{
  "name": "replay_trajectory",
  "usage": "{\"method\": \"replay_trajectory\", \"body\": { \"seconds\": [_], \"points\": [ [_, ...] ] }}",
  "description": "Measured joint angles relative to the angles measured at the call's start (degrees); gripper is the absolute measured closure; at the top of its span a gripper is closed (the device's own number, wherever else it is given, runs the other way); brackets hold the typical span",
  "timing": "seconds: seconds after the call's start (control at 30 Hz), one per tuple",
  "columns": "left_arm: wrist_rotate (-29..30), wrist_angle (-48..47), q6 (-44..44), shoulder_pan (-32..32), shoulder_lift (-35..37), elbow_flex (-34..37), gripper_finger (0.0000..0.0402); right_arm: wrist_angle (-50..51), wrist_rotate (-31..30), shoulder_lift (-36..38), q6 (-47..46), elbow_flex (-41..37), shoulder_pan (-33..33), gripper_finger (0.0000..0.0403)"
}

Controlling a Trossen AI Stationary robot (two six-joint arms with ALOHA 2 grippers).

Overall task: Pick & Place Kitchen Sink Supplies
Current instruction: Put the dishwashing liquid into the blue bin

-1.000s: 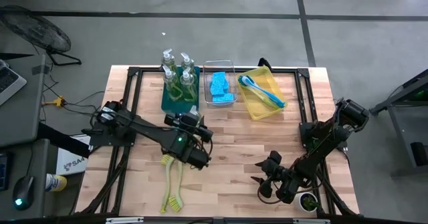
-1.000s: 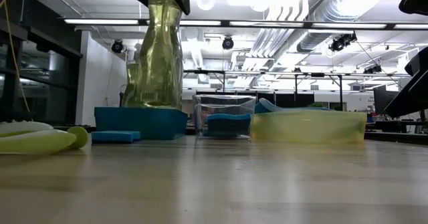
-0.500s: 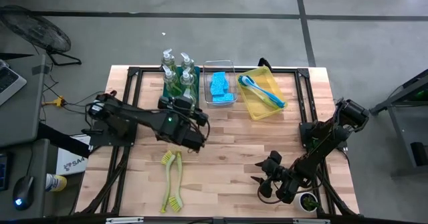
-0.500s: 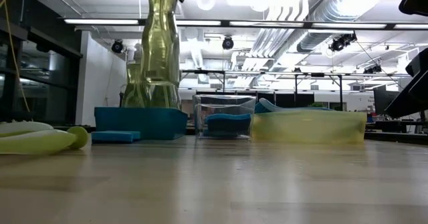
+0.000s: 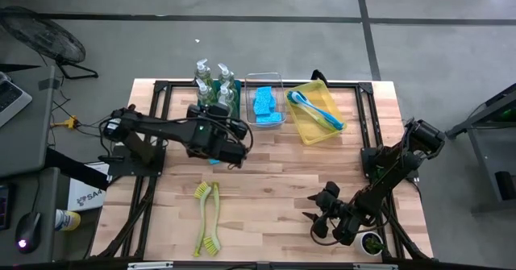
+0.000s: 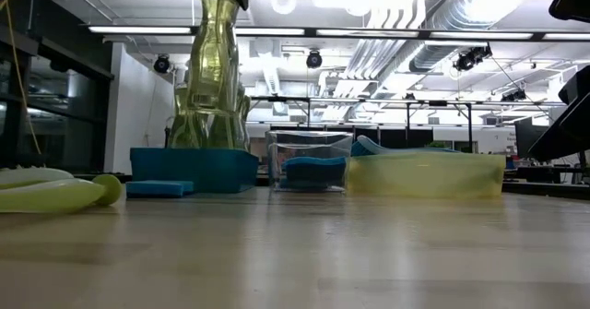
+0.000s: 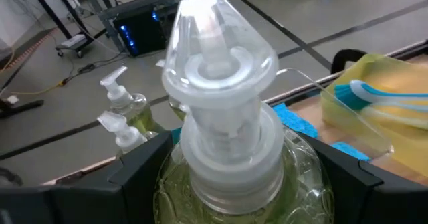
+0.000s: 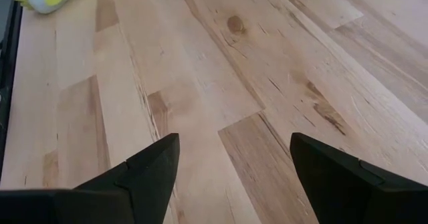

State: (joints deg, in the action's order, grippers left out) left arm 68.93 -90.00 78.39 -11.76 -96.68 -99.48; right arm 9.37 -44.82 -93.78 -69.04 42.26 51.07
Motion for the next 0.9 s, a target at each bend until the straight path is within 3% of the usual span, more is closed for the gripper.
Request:
{"method": "replay_trajectory", "body": {
  "seconds": [0.23, 0.9],
  "points": [
    [0.5, 0.0, 0.2, 3.2, 0.1, 0.4, 0.0123, -0.2, 0.0, 0.0, 0.0, 0.0, 0.0, 0.0124],
    [2.1, 0.0, 8.8, 9.2, 0.1, 10.3, 0.0123, -0.4, 0.1, 0.0, -1.5, 0.0, 0.0, 0.0124]
  ]
}}
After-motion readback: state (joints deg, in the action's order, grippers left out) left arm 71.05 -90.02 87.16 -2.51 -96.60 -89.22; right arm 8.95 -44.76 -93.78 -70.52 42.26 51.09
